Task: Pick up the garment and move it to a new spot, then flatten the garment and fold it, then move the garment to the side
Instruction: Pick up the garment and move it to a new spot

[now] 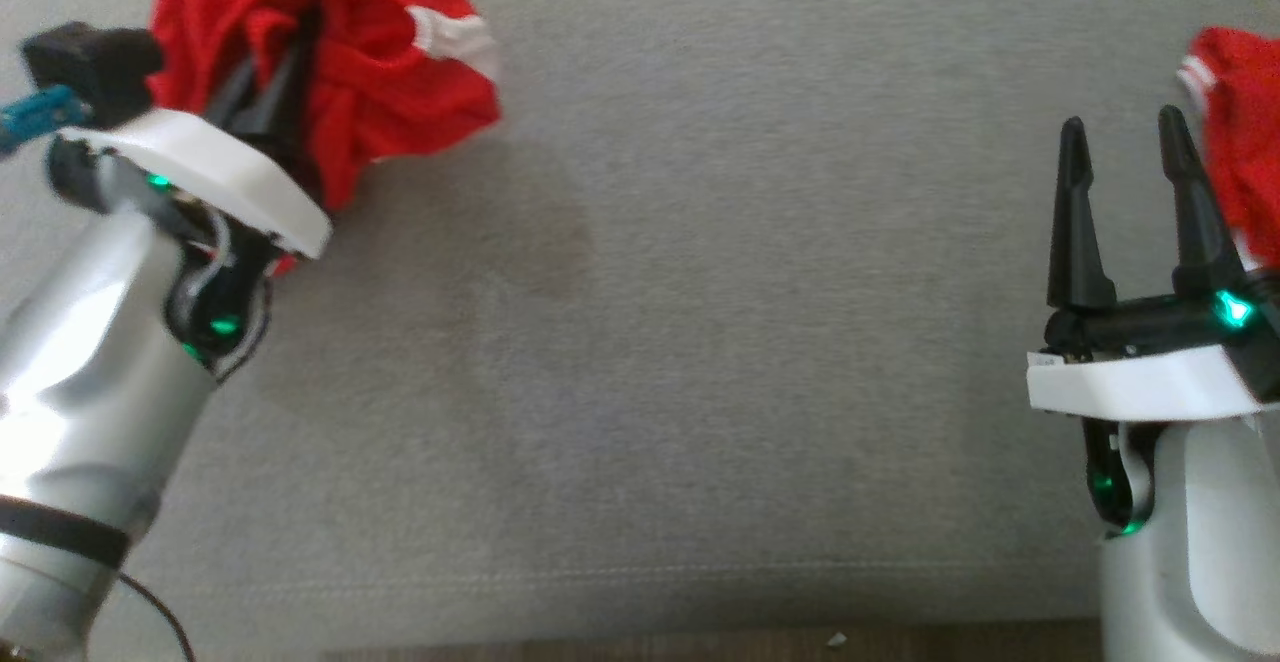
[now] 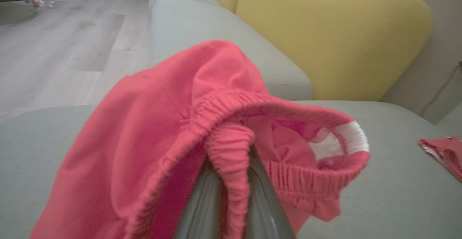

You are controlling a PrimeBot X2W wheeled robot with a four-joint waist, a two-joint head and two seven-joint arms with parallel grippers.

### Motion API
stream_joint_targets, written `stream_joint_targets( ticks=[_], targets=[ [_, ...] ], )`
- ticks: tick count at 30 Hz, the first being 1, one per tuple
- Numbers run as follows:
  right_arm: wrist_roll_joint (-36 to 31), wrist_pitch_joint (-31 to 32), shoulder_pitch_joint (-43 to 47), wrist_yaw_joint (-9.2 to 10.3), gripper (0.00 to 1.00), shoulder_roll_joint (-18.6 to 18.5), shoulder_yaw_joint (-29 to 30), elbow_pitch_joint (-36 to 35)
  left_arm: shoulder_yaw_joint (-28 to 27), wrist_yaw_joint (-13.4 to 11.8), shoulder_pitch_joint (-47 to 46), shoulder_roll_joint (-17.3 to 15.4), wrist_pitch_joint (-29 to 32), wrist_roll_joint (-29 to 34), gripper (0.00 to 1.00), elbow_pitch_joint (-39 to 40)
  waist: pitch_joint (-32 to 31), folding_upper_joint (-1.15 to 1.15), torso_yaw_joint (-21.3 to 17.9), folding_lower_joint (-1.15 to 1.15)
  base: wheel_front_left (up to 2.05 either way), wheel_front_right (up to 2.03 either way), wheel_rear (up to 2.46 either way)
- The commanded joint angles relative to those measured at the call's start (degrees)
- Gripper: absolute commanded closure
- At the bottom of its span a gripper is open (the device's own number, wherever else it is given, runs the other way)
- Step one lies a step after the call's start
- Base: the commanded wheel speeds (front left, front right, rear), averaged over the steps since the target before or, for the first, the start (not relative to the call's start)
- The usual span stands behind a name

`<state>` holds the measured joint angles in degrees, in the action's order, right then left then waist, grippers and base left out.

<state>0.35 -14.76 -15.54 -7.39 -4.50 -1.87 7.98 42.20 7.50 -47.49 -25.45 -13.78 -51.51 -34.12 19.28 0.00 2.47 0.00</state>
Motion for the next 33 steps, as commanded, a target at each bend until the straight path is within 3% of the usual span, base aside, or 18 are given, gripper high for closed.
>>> stream_joint_targets(
  ticks=[1, 6, 12, 17, 25, 26, 27, 28, 33],
  targets=[
    [0.56, -0.24, 0.54, -0.1, 0.0, 0.56, -1.07, -2.43, -1.58, -0.01, -1.37, -2.26, -0.69, 0.62, 1.0, 2.41, -2.08, 0.0, -3.1, 0.0, 0.0, 0.0, 0.0],
    [0.76, -0.24, 1.4, -0.1, 0.0, 1.21, -0.68, -3.85, 1.72, -1.25, -1.43, 0.83, -0.85, 4.49, 1.0, 6.38, -2.32, 0.0, -7.49, 0.0, 0.0, 0.0, 0.0],
    [1.29, -0.24, 1.33, -0.1, 0.0, 1.55, -0.41, -5.43, 6.37, -2.28, -2.87, 5.96, 0.99, 7.64, 1.0, 5.49, -0.55, 0.0, -12.68, 0.0, 0.0, 0.0, 0.0],
    [2.88, -0.24, 0.75, -0.1, 0.0, 1.6, -1.5, -6.41, 9.79, -2.44, -3.89, 8.86, 2.53, 9.95, 1.0, 0.66, 2.02, 0.0, -15.78, 0.0, 0.0, 0.0, 0.0],
    [4.06, -0.24, 0.74, -0.1, 0.0, 1.61, -3.0, -6.64, 13.39, -1.6, -4.04, 12.24, 2.41, 11.64, 1.0, -9.0, 3.72, 0.0, -16.44, 0.0, 0.0, 0.0, 0.0],
    [3.99, -0.24, 0.83, -0.1, 0.0, 1.61, -3.19, -6.48, 13.68, -1.39, -4.05, 12.77, 2.12, 11.61, 0.67, -9.87, 3.57, 0.0, -16.11, 0.0, 0.0, 0.0, 0.0],
    [3.97, -0.24, 0.91, -0.1, 0.0, 1.61, -3.34, -6.28, 13.97, -1.25, -4.1, 13.25, 1.76, 11.72, 0.44, -10.67, 3.28, 0.0, -15.64, 0.0, 0.0, 0.0, 0.0],
    [3.9, -0.24, 0.97, -0.1, 0.0, 1.61, -3.62, -6.06, 13.95, -1.15, -4.03, 13.75, 1.4, 11.54, 0.0, -11.39, 2.93, 0.0, -15.18, 0.0, 0.0, 0.0, 0.0],
    [3.71, -0.24, 1.63, -0.1, 0.0, 1.61, -4.79, -4.8, 12.19, -1.23, -2.36, 15.85, -0.39, 9.84, 0.0, -12.06, -0.3, 0.0, -11.83, 0.0, 0.0, 0.0, 0.0]
  ],
)
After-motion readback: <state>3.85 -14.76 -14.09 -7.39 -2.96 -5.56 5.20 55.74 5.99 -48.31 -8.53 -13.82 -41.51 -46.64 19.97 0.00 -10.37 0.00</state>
